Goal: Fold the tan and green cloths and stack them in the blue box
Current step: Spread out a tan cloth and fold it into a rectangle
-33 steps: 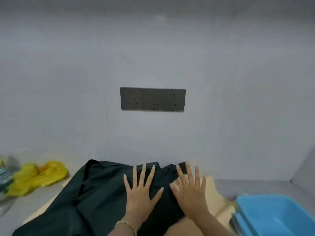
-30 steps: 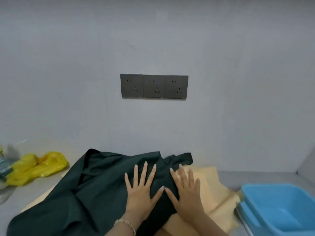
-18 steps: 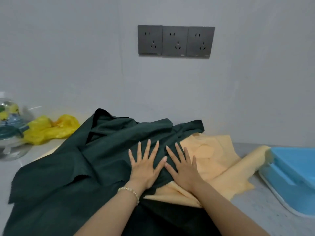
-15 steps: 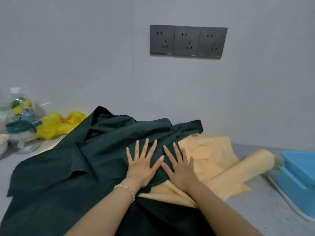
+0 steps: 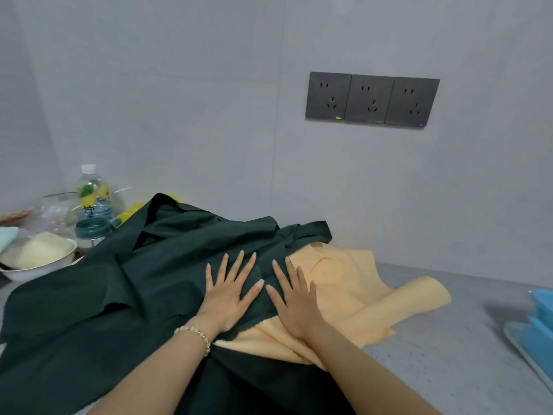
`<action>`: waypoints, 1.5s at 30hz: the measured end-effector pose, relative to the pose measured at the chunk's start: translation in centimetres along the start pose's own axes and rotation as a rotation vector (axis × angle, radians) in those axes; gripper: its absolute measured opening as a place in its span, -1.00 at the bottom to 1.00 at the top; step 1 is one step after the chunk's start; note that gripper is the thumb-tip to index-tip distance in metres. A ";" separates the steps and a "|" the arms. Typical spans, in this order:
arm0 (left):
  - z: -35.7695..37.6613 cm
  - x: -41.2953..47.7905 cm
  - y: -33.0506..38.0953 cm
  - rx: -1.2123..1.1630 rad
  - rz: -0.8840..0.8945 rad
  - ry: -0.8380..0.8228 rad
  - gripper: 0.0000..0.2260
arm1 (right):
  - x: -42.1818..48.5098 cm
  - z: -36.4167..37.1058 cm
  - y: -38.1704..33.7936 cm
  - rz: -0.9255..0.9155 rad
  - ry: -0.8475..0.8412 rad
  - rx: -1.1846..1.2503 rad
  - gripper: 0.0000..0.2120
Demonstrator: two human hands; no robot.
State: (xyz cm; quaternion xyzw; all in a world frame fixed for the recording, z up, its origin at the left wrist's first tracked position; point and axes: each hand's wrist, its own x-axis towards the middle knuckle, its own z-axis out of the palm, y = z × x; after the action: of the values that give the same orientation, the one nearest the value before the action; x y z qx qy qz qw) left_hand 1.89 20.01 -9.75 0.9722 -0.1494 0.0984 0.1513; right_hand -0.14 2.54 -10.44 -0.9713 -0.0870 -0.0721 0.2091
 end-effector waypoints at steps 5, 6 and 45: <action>-1.4 -0.5 4.9 -0.112 0.107 0.095 -0.39 | -3.5 -5.3 4.0 -0.086 0.099 -0.131 -0.48; -1.5 -0.7 6.3 -0.135 0.133 0.089 -0.38 | -4.3 -6.6 5.0 -0.066 0.109 -0.180 -0.47; 0.7 -8.9 16.6 0.210 0.096 -0.253 -0.53 | -15.7 -9.3 13.7 0.154 -0.094 -0.194 -0.58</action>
State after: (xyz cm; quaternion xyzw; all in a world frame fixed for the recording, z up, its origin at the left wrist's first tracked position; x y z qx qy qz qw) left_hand -11.67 7.03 -8.14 0.9790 -0.2025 -0.0025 0.0241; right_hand -13.69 -15.87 -10.25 -0.9931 -0.0143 -0.0180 0.1147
